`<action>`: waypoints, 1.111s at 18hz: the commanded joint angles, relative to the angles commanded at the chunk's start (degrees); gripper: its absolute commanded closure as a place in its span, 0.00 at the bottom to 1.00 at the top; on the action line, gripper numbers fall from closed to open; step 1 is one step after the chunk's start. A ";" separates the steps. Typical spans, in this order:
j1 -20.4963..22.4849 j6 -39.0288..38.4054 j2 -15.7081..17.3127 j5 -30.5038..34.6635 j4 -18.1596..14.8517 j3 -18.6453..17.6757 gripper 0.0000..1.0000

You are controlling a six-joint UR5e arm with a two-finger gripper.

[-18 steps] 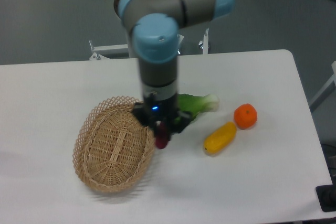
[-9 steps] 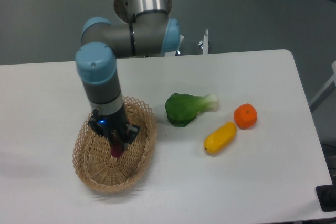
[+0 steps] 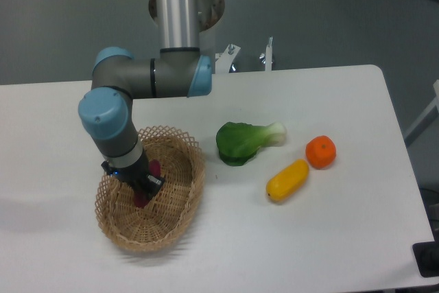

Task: Place the sweet potato in the basket
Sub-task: 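Open the gripper to release the sweet potato into the basket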

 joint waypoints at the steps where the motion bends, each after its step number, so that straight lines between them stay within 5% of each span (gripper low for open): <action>1: -0.09 0.09 0.17 0.00 0.00 -0.09 0.66; 5: 0.00 0.09 0.26 0.09 0.09 0.00 0.56; 6: 0.00 0.00 0.44 0.52 0.17 0.26 0.38; 7: 0.00 0.09 0.61 1.40 0.78 0.26 0.10; 8: 0.00 0.00 0.70 2.19 1.66 0.35 0.00; 14: 0.96 -0.88 3.60 1.85 2.55 3.60 0.00; 20: 6.32 -1.49 5.71 1.58 2.64 8.16 0.00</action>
